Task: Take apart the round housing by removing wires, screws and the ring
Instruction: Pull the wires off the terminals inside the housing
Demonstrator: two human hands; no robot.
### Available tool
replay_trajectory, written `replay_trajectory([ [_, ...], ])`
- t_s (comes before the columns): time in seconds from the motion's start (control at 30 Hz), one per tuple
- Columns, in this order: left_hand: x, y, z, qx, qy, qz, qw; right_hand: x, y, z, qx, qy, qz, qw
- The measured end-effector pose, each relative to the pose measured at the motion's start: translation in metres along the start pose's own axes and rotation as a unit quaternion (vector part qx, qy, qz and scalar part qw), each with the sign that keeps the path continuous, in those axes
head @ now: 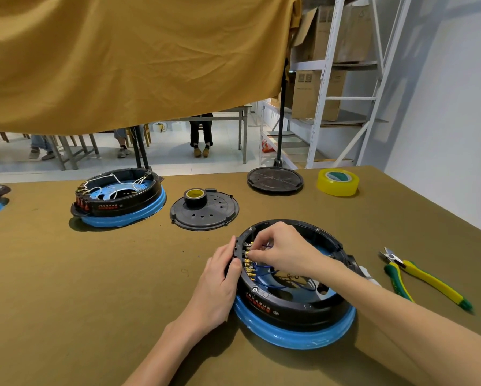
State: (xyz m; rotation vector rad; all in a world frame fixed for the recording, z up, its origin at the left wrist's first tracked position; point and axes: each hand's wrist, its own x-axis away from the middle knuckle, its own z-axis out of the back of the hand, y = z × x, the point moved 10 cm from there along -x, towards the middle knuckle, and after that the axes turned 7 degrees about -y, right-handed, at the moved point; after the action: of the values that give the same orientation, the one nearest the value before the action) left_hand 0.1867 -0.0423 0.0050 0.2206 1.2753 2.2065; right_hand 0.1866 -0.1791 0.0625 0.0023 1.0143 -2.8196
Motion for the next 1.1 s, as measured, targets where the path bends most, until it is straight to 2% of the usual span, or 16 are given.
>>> replay_trajectory([
  [0.13, 0.0, 0.0, -0.003, -0.014, -0.006, 0.006, 1.0, 0.006, 0.005, -0.001, -0.062, 0.016, -0.002, 0.998],
  [0.3, -0.001, -0.001, -0.004, -0.012, 0.003, 0.011, 1.0, 0.005, 0.016, 0.0, -0.139, 0.0, -0.056, 0.989],
  [0.47, -0.002, -0.003, -0.004, -0.006, 0.006, 0.009, 1.0, 0.0, 0.0, -0.004, 0.004, -0.024, -0.054, 0.998],
  [0.63, -0.002, -0.004, -0.005, -0.009, 0.002, 0.015, 1.0, 0.001, 0.01, -0.012, -0.082, -0.069, -0.094, 0.99],
  [0.8, -0.001, -0.002, -0.004, -0.008, 0.005, 0.016, 1.0, 0.007, 0.005, -0.012, -0.037, -0.009, -0.059, 0.998],
  [0.97, 0.0, 0.0, -0.003, -0.012, 0.005, 0.017, 1.0, 0.007, 0.004, -0.012, -0.068, -0.029, -0.057, 0.996],
  [1.1, -0.001, 0.0, -0.003, -0.018, 0.009, 0.019, 1.0, 0.009, 0.003, -0.013, -0.046, -0.014, -0.049, 0.998],
])
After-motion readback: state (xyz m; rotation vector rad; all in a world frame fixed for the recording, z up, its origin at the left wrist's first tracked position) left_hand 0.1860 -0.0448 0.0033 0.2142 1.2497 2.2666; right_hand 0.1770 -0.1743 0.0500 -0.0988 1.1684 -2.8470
